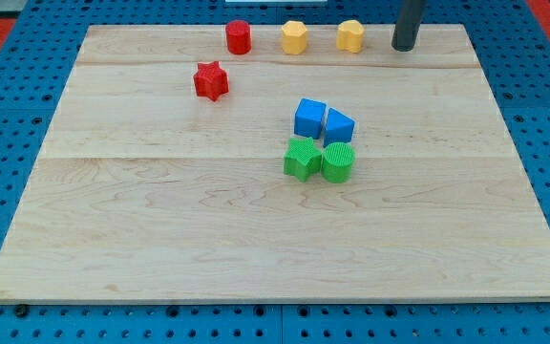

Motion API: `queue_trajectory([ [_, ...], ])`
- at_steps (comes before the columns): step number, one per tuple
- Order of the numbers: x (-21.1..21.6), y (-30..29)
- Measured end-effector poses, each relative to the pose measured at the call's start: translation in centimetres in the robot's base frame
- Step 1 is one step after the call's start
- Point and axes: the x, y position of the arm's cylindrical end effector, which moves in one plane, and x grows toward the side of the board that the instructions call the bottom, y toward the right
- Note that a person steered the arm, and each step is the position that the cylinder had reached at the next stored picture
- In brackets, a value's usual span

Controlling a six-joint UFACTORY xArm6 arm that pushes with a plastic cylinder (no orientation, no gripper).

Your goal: Slide the red star diagonally bottom right to the red circle

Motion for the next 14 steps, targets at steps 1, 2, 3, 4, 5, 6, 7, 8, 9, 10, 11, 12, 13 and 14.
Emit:
queue_trajectory([
  [1, 0.0, -1.6],
  [2, 0.4, -3.4],
  [3, 1.7, -4.0],
  [4, 4.8, -4.2],
  [5, 5.2, -8.9],
  [6, 5.3, -15.8],
  [7, 8.9, -21.2],
  [8, 13.5, -25.6],
  [9, 13.0, -31.5],
  [10, 11.1, -30.1],
  [11, 10.5, -24.6],
  [12, 10.4, -21.3],
  [13, 11.6, -25.2],
  [14, 10.6, -32.5],
])
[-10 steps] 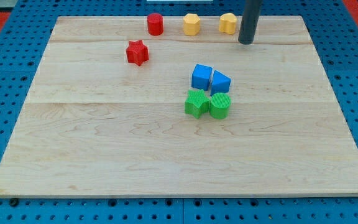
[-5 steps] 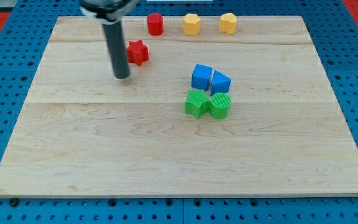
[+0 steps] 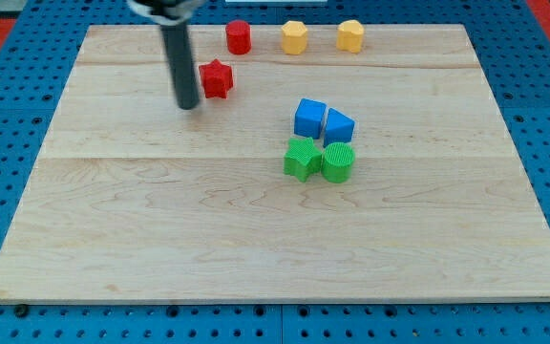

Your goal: Slide the red star diagonally bottom right to the red circle

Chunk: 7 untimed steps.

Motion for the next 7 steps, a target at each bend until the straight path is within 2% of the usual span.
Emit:
queue_trajectory([
  [1, -2.1, -2.7],
  [3, -3.4, 8.8],
  [4, -3.9, 11.5],
  [5, -3.4, 7.6],
  [6, -1.3, 7.4],
  [7, -1.3, 10.3],
])
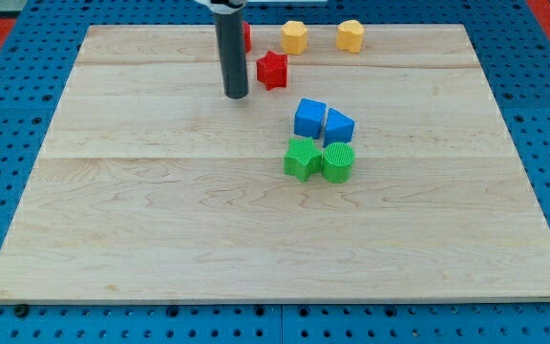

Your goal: Slide the red star diagonally bottom right to the red circle

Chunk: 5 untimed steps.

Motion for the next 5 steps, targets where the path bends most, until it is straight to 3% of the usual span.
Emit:
queue_trajectory([
  [3, -0.1, 5.3],
  [5, 0.8, 3.6],
])
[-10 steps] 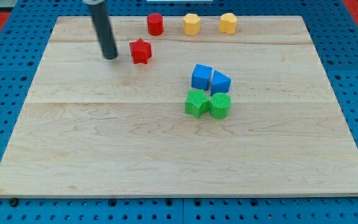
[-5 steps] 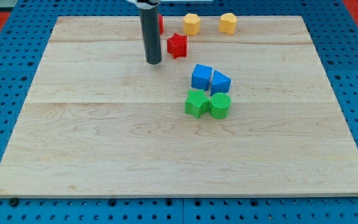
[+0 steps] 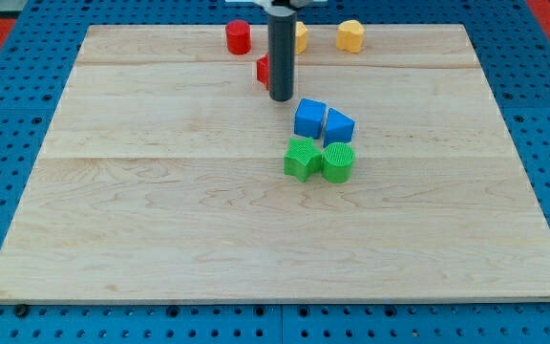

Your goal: Slide the red star diagonally bottom right to the red circle

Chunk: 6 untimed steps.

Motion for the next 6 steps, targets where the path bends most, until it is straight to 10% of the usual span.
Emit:
queue_trajectory([
  [6, 0.0, -7.7],
])
